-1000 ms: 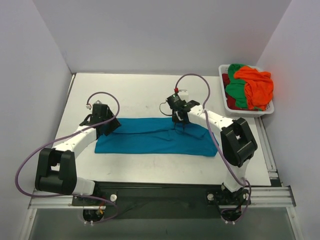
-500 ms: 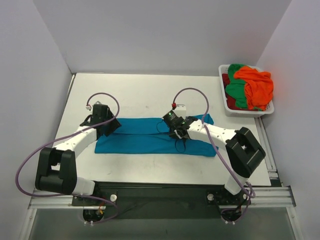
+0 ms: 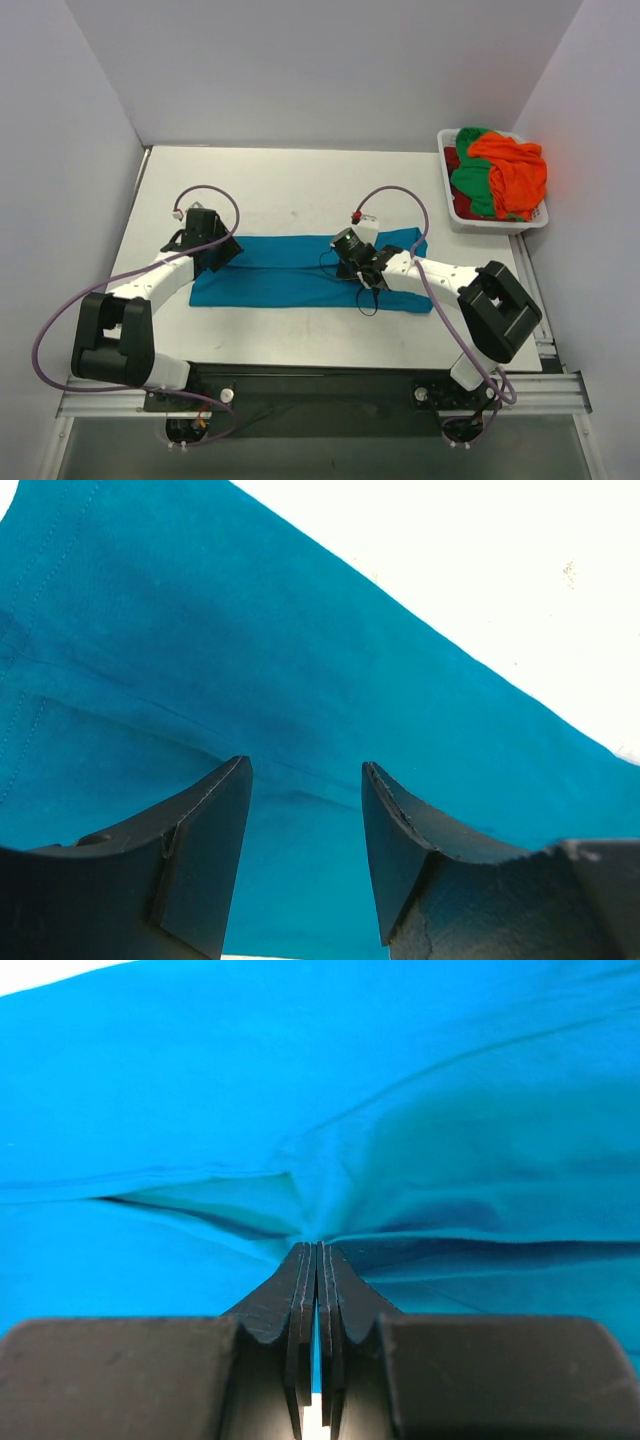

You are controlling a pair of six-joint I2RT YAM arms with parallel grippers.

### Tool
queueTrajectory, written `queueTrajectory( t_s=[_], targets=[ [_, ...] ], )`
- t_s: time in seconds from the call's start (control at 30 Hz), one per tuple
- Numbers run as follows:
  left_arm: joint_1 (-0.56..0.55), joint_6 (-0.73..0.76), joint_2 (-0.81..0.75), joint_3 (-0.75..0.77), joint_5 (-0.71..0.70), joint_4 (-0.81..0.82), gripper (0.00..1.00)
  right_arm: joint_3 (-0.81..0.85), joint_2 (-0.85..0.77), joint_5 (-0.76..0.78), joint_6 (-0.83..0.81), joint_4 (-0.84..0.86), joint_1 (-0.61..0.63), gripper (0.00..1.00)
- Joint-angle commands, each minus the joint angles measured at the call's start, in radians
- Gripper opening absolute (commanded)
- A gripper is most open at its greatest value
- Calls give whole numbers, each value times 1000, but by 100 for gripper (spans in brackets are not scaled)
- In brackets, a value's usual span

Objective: Fold and stack the t-shirts
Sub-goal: Fold the other side of the tshirt into a rectangle

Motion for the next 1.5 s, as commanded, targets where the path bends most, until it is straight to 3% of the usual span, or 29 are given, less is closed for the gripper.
queueTrajectory(
  t_s=[0.0,0.57,0.63,0.67,0.83,1.0,1.13,1.33,1.47],
  targets=[
    [-3,-8,-1,-12,1,48,59,9,-12,-26,49,67,1,1],
    [-3,-3,-2,-30,12,57,59,-17,19,-82,187,156,0,4],
    [-3,-2,-4,-33,14,58,59,-25,11,-82,187,166,1,15],
    [-3,-3,-4,-35,14,57,58,-26,13,-88,178,165,-2,26],
    [-3,0,-5,-38,20,68,59,-51,-50,-94,106,124,-43,43],
    [-3,-2,-4,-39,31,80,59,-131,-212,-163,-4,58,-225,45],
    [-7,-3,-13,-41,43,89,59,-145,-231,-210,-130,-31,-370,45],
    [-12,1,-22,-46,44,86,58,-187,-219,-220,-155,-48,-355,42],
    [-32,1,-33,-61,38,88,58,-223,-212,-172,-130,-54,-304,33]
  ],
)
